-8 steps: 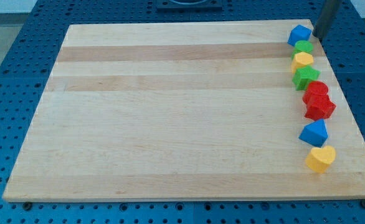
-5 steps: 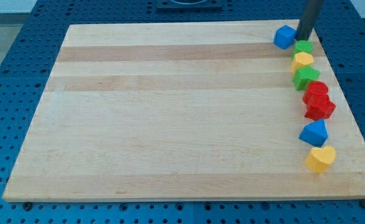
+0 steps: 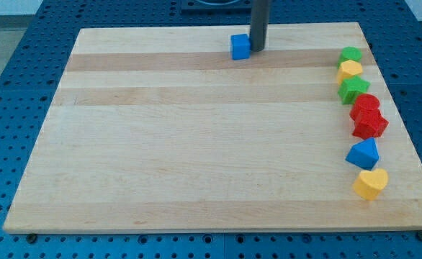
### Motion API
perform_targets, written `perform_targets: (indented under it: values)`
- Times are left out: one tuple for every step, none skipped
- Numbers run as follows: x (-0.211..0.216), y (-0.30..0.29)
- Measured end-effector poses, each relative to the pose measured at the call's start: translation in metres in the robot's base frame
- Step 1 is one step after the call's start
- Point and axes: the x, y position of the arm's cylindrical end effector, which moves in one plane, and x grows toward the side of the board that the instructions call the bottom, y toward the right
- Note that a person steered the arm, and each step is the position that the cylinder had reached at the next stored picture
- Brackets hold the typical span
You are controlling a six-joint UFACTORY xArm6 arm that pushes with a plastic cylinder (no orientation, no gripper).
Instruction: Push the blue cube towards left
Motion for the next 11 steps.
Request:
perform_targets:
  values:
    - [0.0,-0.03]
    - [0.0,-0.059]
    - [0.0,-0.088]
    - [0.0,-0.115]
    - [0.0,-0.135]
    - [0.0,-0.139]
    - [-0.006,-0.076]
    - [-0.006,0.047]
    - [-0.007,0.159]
    - [-0.01,0.258]
    - [-0.01,0.268]
